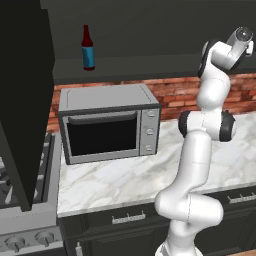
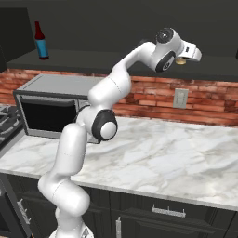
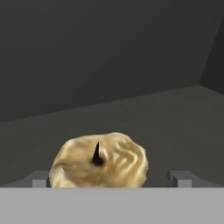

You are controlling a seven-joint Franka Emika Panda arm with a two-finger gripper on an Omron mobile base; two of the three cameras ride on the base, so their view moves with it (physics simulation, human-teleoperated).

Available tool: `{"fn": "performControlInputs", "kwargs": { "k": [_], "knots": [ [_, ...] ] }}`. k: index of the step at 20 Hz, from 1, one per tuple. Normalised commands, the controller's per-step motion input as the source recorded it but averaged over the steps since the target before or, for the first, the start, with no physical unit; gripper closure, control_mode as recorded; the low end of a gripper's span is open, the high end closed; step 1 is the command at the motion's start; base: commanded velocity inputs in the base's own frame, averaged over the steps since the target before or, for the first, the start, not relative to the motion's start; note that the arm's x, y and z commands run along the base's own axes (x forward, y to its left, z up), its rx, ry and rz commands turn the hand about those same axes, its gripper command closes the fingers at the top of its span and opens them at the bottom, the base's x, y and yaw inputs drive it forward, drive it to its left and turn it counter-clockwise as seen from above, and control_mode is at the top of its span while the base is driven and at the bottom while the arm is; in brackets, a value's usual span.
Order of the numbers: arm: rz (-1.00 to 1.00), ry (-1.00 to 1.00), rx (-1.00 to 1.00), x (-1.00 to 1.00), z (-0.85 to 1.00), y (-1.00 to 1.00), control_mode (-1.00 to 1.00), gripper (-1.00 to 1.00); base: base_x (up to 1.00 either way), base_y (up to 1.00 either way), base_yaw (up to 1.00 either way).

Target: Get the candle and the beer from the cabinet and move them to the dining counter.

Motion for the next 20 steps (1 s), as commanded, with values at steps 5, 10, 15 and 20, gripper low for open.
{"fn": "performControlInputs", "kwargs": {
  "k": [5,10,15,20],
  "knots": [
    [0.0,0.01,0.0,0.06,-0.03,-0.02,-1.0,-1.0,0.0,0.0,0.0],
    [0.0,0.02,0.0,0.02,-0.09,0.0,-1.0,1.0,0.0,0.0,0.0],
    [0.0,0.01,0.0,0.01,-0.09,0.0,-1.0,1.0,0.0,0.0,0.0],
    [0.0,0.0,0.0,0.0,-0.02,0.0,-1.0,1.0,0.0,0.0,0.0]
  ]
}}
